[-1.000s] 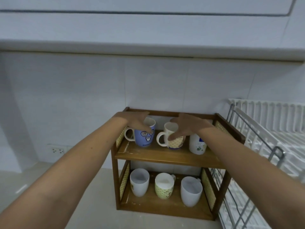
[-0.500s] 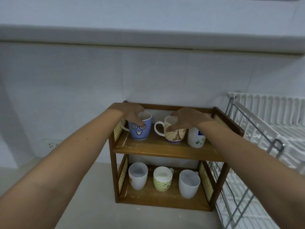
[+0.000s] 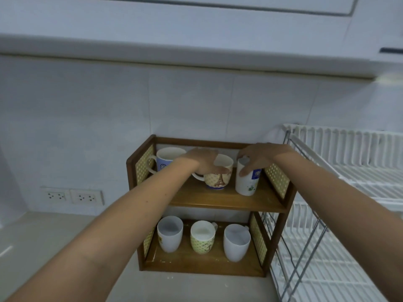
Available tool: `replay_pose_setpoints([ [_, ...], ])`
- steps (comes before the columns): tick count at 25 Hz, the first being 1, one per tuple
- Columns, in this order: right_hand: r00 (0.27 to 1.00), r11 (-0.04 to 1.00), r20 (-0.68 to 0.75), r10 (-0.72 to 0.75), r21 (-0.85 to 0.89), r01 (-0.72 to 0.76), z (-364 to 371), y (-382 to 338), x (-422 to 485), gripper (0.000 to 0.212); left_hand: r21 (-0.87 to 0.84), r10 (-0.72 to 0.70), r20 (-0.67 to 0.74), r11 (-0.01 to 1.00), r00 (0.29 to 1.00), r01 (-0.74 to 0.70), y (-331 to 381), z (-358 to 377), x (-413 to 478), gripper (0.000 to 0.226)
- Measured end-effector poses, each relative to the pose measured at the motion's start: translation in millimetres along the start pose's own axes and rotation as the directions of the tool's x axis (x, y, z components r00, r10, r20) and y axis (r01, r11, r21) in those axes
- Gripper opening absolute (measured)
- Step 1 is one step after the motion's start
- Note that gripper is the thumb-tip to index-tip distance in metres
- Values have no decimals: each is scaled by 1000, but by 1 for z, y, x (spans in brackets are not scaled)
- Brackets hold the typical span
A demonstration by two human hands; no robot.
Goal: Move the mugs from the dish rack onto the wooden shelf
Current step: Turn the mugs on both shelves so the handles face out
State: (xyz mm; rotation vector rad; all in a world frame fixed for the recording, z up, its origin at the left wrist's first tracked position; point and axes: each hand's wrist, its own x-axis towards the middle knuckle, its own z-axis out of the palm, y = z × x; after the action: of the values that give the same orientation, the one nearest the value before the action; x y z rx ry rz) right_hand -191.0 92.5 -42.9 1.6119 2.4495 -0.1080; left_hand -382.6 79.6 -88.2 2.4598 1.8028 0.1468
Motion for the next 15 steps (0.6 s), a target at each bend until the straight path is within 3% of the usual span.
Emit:
replay_pose_setpoints([
  [5, 993, 992, 55, -100, -74, 104, -4, 10, -16, 56, 16, -48, -78, 999, 996, 49, 2, 11, 10, 93],
  [8, 1000, 1000, -28, 10, 16, -10, 0, 11, -20, 48, 19, -41, -92, 999, 995, 43, 0, 15, 12, 89],
  [11, 982, 978, -78, 174, -100, -181, 0, 4, -17, 71, -1, -45, -110, 999, 993, 45, 0, 17, 12, 86],
  [15, 987, 979, -5, 160, -130, -159, -3, -1, -21, 74, 9, -47, -124, 999, 991, 49, -1, 16, 10, 86],
])
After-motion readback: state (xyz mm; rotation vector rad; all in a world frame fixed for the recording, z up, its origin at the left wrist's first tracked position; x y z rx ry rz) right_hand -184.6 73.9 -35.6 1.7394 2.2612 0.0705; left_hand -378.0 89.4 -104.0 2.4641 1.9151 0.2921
